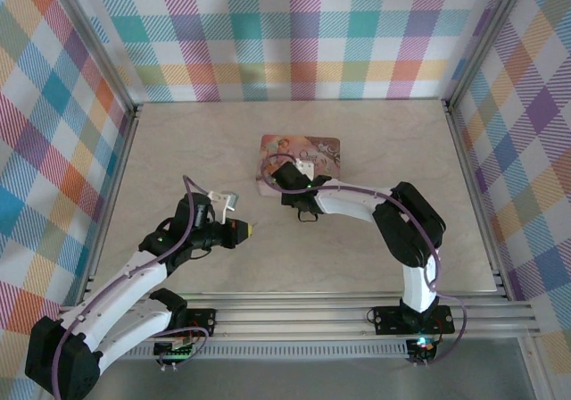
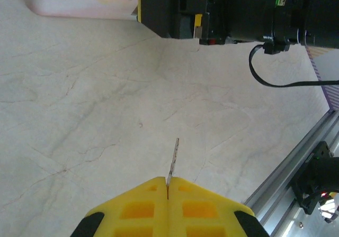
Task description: Unlock the padlock with the key
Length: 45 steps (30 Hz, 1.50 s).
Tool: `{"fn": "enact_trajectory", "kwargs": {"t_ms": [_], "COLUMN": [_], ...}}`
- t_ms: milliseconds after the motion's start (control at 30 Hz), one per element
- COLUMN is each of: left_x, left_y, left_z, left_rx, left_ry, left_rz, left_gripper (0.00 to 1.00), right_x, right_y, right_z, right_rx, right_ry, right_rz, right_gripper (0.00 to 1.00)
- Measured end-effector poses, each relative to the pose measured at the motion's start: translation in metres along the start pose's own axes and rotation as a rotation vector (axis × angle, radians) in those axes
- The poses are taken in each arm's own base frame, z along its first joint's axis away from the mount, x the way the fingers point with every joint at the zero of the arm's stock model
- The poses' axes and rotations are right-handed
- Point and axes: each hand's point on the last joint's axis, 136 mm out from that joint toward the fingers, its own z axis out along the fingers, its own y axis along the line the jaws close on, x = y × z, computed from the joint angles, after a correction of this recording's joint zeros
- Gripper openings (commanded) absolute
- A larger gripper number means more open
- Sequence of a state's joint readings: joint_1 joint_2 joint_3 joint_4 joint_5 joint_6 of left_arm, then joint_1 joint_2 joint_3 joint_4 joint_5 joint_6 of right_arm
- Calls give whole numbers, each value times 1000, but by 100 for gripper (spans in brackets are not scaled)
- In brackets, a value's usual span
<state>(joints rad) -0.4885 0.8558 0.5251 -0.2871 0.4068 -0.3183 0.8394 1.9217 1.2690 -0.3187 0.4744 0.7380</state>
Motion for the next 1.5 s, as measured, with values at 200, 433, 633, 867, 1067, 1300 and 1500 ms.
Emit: {"fn": "enact_trajectory", "kwargs": {"t_ms": [200,433,633,867,1067,1300,1500], "left_x": [-1,-3,-3,-2,-2,-10,-16], "left_y": [-1,-4,-5,-3,-5,-16,-23], "left_z": [-1,-5,-12,-12,-12,-18,-13], "left_rx": [5,9,9,1,16,97,167], "left_ry": [-4,-22,-42,-40,-49,-158,-219], "left_rz": [0,8,15,12,8,41,53], "left_gripper": [0,0,0,0,0,0,0], "right_x": [4,-2,-4,-5,-4,-1,9], "right_y": [0,-3,-6,-5,-2,2,1], "right_z": [12,18,21,21,21,17,7], "right_rx": [24,38,44,40,20,-68,-166], "right_ry": [15,19,19,16,30,109,211], "right_rz": [6,22,22,12,-10,7,27], "right_gripper": [54,45,34,23,15,9,3]}}
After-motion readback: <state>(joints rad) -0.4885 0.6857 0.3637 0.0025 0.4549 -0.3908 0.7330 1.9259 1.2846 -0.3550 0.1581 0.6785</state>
